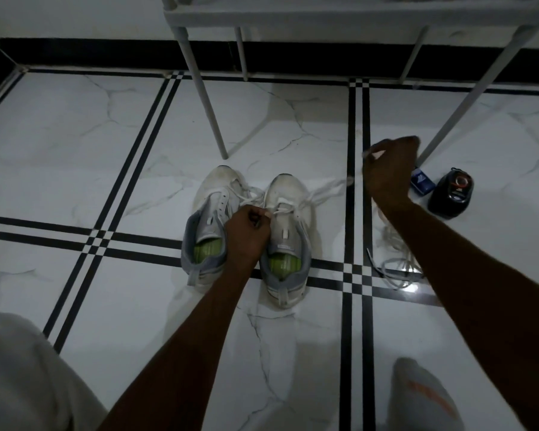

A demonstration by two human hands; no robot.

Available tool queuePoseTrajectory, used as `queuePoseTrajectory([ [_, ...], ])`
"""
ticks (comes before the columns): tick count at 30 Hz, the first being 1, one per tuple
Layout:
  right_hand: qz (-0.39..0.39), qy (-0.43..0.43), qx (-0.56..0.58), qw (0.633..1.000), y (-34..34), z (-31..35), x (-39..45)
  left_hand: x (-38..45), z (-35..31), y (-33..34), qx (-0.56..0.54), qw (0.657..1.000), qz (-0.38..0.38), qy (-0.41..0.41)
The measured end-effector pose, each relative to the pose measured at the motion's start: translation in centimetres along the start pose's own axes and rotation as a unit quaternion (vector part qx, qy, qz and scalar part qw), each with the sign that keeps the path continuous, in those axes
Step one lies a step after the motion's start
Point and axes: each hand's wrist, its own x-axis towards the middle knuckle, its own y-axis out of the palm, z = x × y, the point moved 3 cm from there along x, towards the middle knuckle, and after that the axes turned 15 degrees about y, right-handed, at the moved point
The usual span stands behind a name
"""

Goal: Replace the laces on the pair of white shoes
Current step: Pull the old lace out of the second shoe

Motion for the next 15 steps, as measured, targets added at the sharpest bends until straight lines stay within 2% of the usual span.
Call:
queuePoseTrajectory([
  [2, 0.142, -0.097, 0.044, 0.984, 2.0, 2.0, -3.2, 0.1, -0.1, 0.1, 0.006, 1.000, 0.000, 0.002],
  [4, 0.269, -0.199, -0.024, 0.942, 5.2, 3.1, -8.1, 0.1, -0.3, 0.1, 0.013, 1.000, 0.008, 0.010],
  [6, 0.306, -0.238, -0.122, 0.913, 8.0, 3.3, -11.4, 0.0, -0.6, 0.0, 0.019, 1.000, 0.020, 0.011],
  [8, 0.288, -0.259, -0.130, 0.913, 8.9, 3.1, -12.9, 0.1, -0.3, -0.3, 0.021, 1.000, 0.020, 0.012],
  [10, 0.225, -0.252, -0.047, 0.940, 6.9, 3.4, -12.1, -0.1, -0.2, -0.4, 0.016, 1.000, 0.012, 0.010],
  [11, 0.177, -0.216, -0.006, 0.960, 5.4, 3.4, -10.4, -0.1, -0.2, -0.4, 0.012, 1.000, 0.008, 0.010],
  [13, 0.092, -0.091, 0.014, 0.991, 1.7, 2.7, -6.3, -0.1, -0.3, -0.4, 0.011, 1.000, 0.005, 0.015],
  [15, -0.002, -0.016, 0.050, 0.999, -0.7, 1.7, -3.3, -0.1, -0.6, -0.4, 0.013, 1.000, 0.010, 0.024],
])
